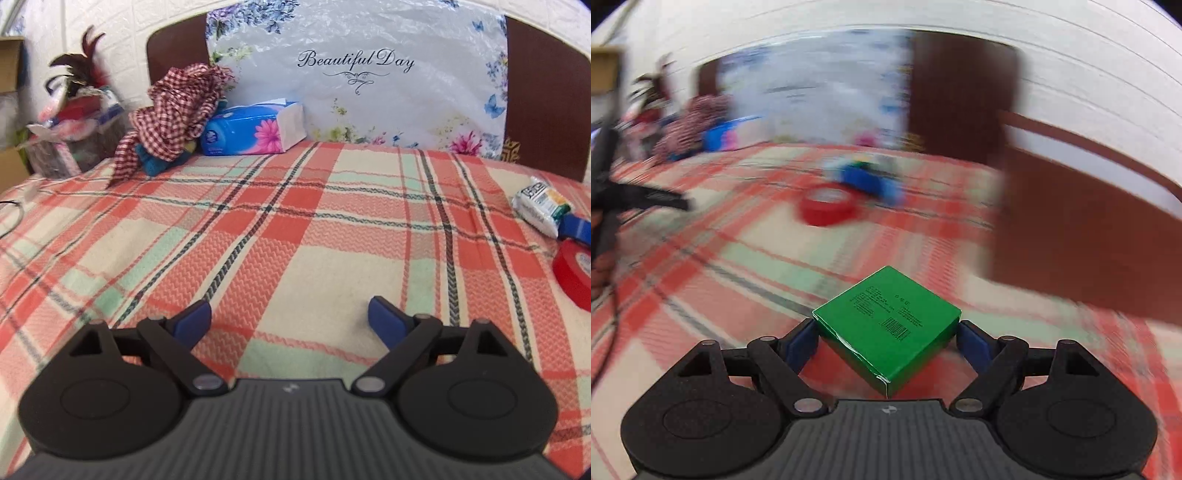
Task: Organize objects
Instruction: 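Carry the green box into the brown box and open the right gripper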
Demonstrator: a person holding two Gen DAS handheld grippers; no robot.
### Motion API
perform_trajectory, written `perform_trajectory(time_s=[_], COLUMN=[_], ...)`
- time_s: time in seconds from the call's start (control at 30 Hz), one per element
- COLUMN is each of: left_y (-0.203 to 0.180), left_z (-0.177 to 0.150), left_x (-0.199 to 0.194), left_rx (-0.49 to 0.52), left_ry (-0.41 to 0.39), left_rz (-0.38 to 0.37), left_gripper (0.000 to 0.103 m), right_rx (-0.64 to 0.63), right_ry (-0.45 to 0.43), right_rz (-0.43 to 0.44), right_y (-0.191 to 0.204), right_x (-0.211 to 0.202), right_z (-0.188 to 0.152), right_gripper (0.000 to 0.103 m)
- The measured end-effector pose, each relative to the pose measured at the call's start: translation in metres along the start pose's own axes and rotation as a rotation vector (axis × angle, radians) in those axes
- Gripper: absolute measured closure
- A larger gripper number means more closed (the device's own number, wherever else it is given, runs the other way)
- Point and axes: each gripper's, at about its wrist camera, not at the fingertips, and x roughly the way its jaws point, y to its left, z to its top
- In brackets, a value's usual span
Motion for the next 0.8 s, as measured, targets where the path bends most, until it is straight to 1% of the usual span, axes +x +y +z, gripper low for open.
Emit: perform_trajectory(time_s=[0.03, 0.07, 0.1, 0.13, 0.17, 0.23, 0.27, 0.33, 0.4, 0.43, 0.5, 0.57, 0.6, 0.63, 0.7, 0.73, 0.77, 0.8], left_y=[-0.009, -0.021, -0.036, -0.056, -0.079, -0.120, -0.139, -0.174, -0.208, -0.225, -0.254, -0.273, -0.277, -0.277, -0.281, -0.283, -0.287, -0.292], left_z=[-0.001, -0.004, -0.007, -0.010, -0.013, -0.014, -0.013, -0.009, -0.006, -0.006, -0.010, -0.019, -0.024, -0.028, -0.032, -0.030, -0.028, -0.024], left_x=[-0.007, -0.017, -0.027, -0.040, -0.055, -0.083, -0.096, -0.118, -0.132, -0.136, -0.141, -0.138, -0.137, -0.140, -0.145, -0.147, -0.151, -0.158], left_rx=[-0.008, -0.014, -0.012, 0.015, 0.057, 0.106, 0.117, 0.148, 0.195, 0.225, 0.280, 0.306, 0.299, 0.291, 0.303, 0.295, 0.294, 0.322], left_ry=[0.010, 0.026, 0.044, 0.047, 0.055, 0.094, 0.107, 0.136, 0.195, 0.227, 0.292, 0.383, 0.410, 0.396, 0.402, 0.432, 0.449, 0.427], left_rz=[-0.021, -0.086, -0.163, -0.217, -0.292, -0.472, -0.542, -0.656, -0.766, -0.807, -0.841, -0.857, -0.864, -0.865, -0.889, -0.924, -0.918, -0.900], left_gripper=[0.011, 0.012, 0.012, 0.012, 0.016, 0.022, 0.023, 0.023, 0.024, 0.024, 0.026, 0.035, 0.035, 0.036, 0.045, 0.060, 0.060, 0.060], right_rx=[0.052, 0.104, 0.151, 0.190, 0.206, 0.194, 0.180, 0.170, 0.177, 0.177, 0.167, 0.146, 0.143, 0.140, 0.128, 0.127, 0.136, 0.151], right_ry=[0.005, 0.006, 0.002, -0.002, -0.008, -0.025, -0.022, -0.015, -0.024, -0.022, -0.016, -0.008, -0.006, -0.010, -0.032, -0.044, -0.063, -0.084], right_rz=[-0.041, -0.064, -0.061, -0.040, -0.029, -0.054, -0.061, -0.049, -0.035, -0.026, -0.017, -0.015, -0.007, 0.004, 0.003, 0.001, -0.004, -0.001], right_y=[-0.019, -0.037, -0.049, -0.059, -0.066, -0.071, -0.071, -0.074, -0.078, -0.079, -0.081, -0.082, -0.082, -0.082, -0.080, -0.079, -0.080, -0.081], right_x=[-0.008, -0.015, -0.023, -0.031, -0.037, -0.046, -0.046, -0.046, -0.046, -0.045, -0.045, -0.045, -0.044, -0.044, -0.044, -0.045, -0.048, -0.052], right_z=[-0.007, -0.014, -0.020, -0.024, -0.027, -0.033, -0.037, -0.041, -0.041, -0.039, -0.038, -0.036, -0.036, -0.037, -0.039, -0.040, -0.040, -0.040], right_gripper=[0.021, 0.021, 0.020, 0.018, 0.016, 0.009, 0.009, 0.011, 0.011, 0.011, 0.012, 0.015, 0.020, 0.027, 0.029, 0.031, 0.032, 0.034])
